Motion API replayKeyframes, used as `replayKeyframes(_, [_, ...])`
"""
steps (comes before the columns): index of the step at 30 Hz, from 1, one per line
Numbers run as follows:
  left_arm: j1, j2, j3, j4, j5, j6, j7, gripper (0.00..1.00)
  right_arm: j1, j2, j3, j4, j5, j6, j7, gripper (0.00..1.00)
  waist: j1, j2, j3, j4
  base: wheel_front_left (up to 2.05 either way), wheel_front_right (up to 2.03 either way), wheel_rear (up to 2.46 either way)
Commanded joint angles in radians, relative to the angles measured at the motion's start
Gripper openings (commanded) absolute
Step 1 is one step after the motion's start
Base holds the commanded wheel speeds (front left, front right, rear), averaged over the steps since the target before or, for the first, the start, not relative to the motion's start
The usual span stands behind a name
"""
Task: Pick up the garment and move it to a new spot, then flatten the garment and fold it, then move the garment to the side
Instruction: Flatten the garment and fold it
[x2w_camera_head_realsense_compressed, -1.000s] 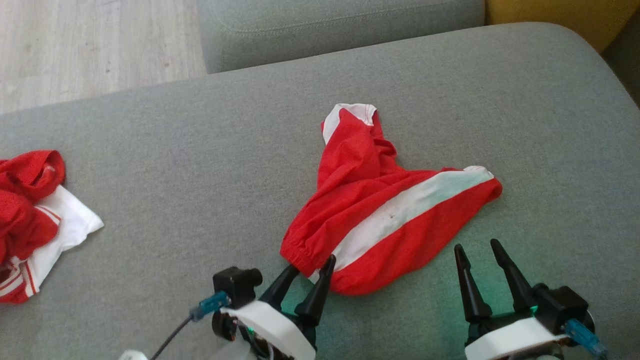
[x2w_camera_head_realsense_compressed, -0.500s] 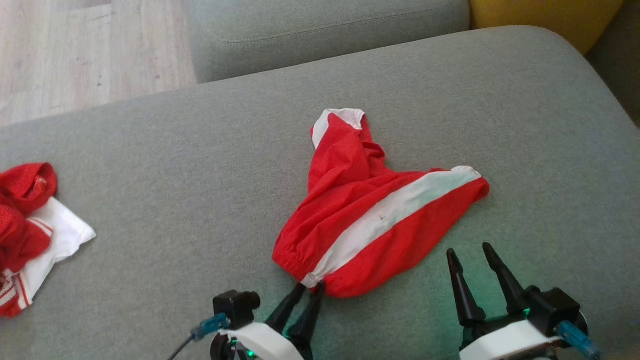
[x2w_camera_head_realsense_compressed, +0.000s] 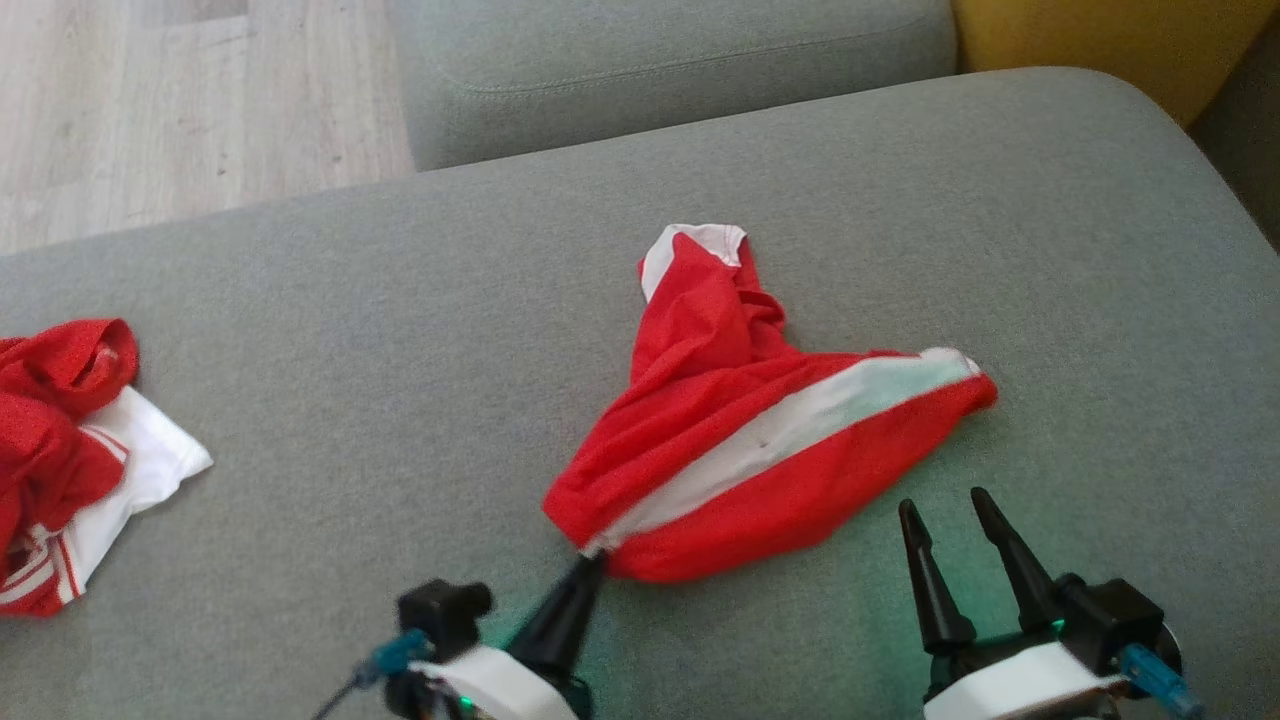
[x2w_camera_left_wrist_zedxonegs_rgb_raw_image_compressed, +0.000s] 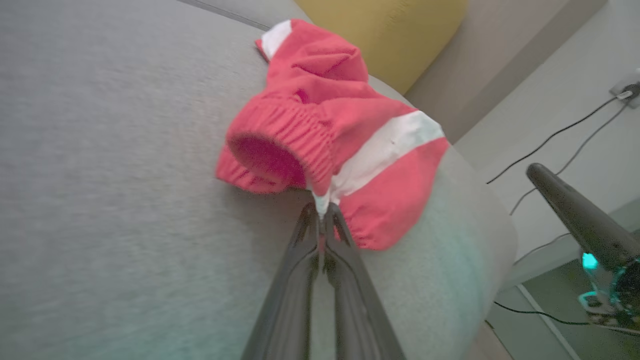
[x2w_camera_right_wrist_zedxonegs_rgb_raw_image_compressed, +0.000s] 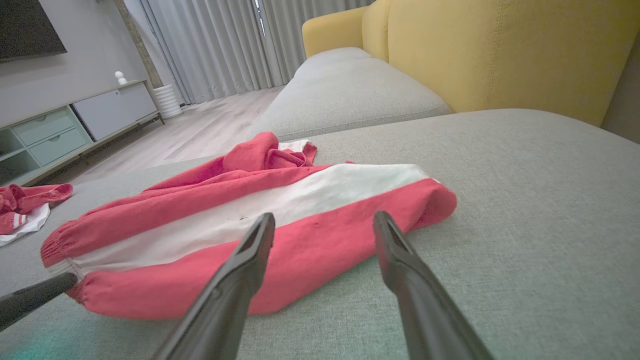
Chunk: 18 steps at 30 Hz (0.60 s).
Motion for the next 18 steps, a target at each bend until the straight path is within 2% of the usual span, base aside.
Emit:
replayKeyframes(1, [-0.041,0.033,0.059,-0.03,0.023,0.007,-0.013,0.0,-0.014,-0.012,0.015,-0.028,-0.008,0.007,-0.004,1.0,0.0,0.0,0.003,0.009,0.0,0.0,0.0])
replayKeyframes(6, [0.001,0.107,0.165,-0.086,0.064,0.04,-0.014,0.0,-0.021,-0.023,0.0,-0.021,0.009,0.007,-0.004,1.0,0.0,0.0,0.019,0.041,0.0,0.0,0.0])
replayKeyframes(10, [0.019,0.15,0.217,-0.116,0.079,0.045,-0.014,0.0,-0.031,-0.041,-0.007,-0.003,0.027,0.007,-0.004,1.0,0.0,0.0,0.031,0.073,0.0,0.0,0.0])
replayKeyframes(13, [0.021,0.155,0.232,-0.125,0.085,0.046,-0.014,0.0,-0.036,-0.056,0.02,0.038,0.054,0.007,-0.004,1.0,0.0,0.0,0.038,0.093,0.0,0.0,0.0])
replayKeyframes(18, [0.015,0.137,0.238,-0.128,0.094,0.041,-0.014,0.0,-0.043,-0.102,0.128,0.094,0.125,0.007,-0.004,1.0,0.0,0.0,0.044,0.118,0.0,0.0,0.0])
